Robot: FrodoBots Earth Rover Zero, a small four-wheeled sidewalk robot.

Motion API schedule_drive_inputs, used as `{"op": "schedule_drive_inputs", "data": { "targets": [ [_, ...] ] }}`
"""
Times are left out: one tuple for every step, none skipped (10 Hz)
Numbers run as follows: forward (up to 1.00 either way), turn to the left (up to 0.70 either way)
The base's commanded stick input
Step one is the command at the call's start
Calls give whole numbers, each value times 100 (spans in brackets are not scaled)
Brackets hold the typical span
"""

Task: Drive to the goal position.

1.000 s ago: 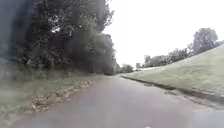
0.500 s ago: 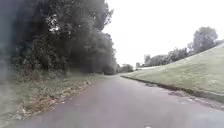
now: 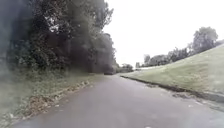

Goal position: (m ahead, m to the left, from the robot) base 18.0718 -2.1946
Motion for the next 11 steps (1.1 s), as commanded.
{"op": "schedule_drive_inputs", "data": {
  "targets": [
    [45,0],
    [45,0],
    [45,0],
    [45,0],
    [45,0],
    [45,0],
    [45,0],
    [45,0],
    [45,0],
    [45,0],
    [45,0]
  ]
}}
